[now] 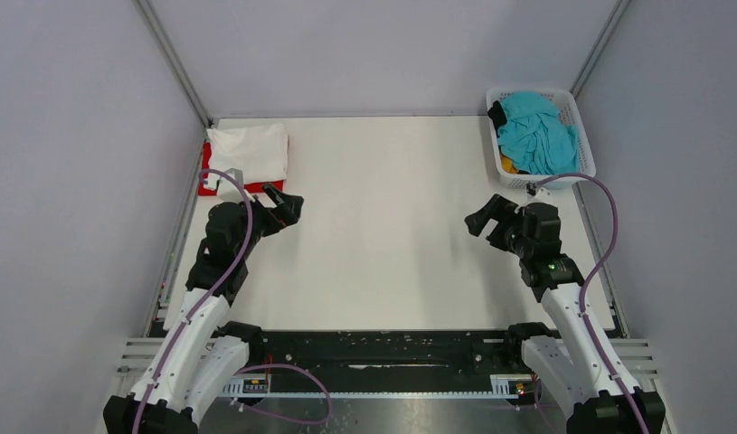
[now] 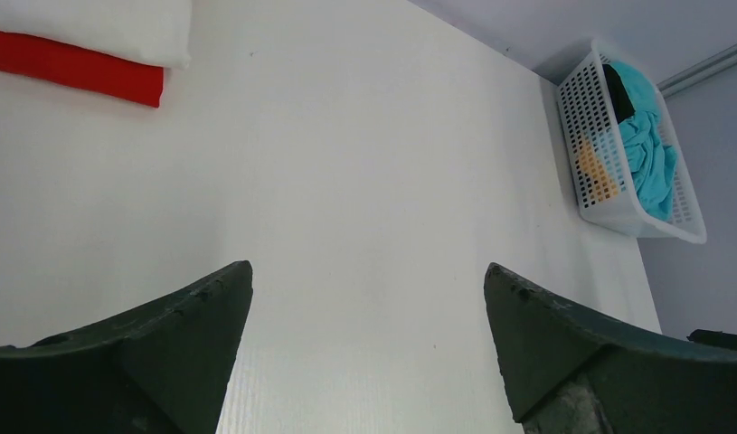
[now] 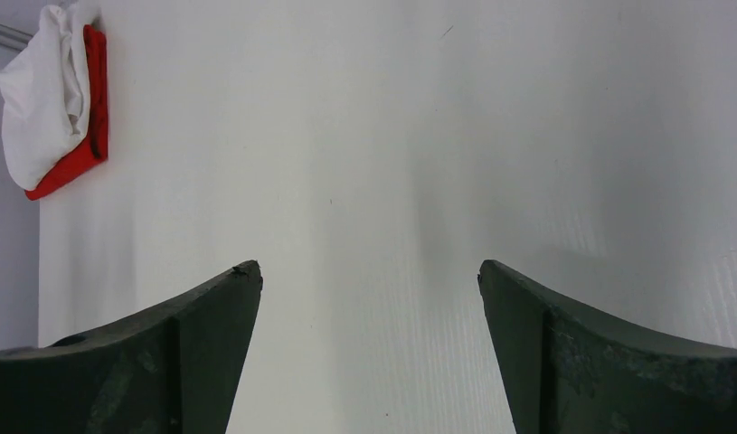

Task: Fold and stack the t-shirts
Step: Grab crumpled tshirt from bin with the right arm

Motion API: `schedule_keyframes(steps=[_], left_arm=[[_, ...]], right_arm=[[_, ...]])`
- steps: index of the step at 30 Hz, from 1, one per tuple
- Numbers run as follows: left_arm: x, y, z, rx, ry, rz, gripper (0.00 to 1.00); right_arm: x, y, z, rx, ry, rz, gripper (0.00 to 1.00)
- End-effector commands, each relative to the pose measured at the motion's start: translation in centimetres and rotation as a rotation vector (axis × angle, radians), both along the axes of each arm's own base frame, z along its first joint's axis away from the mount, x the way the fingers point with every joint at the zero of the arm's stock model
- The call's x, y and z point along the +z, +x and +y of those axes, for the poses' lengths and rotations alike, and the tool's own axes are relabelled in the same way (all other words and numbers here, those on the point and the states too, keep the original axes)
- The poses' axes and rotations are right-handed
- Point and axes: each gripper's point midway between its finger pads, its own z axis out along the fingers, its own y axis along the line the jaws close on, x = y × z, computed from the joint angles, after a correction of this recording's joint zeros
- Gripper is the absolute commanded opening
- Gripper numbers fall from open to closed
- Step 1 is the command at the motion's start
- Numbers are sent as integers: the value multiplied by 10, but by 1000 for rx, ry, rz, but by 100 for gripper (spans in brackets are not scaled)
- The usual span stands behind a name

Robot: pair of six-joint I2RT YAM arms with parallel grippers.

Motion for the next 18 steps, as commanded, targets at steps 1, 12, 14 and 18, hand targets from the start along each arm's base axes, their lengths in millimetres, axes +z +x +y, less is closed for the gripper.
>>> schedule_keyframes(steps=[1, 12, 14, 18], left_arm=[[11, 4, 0, 3, 7, -39, 99], [10, 16, -1, 1, 15, -49, 99], [10, 19, -1, 5, 20, -54, 99], [8, 24, 1, 15, 32, -48, 99]], right_arm=[[21, 13, -8, -45, -26, -99, 99], [87, 98, -57, -222, -230, -177, 98], [97, 123, -69, -231, -242, -136, 98], [105, 179, -115, -305, -273, -48, 98]])
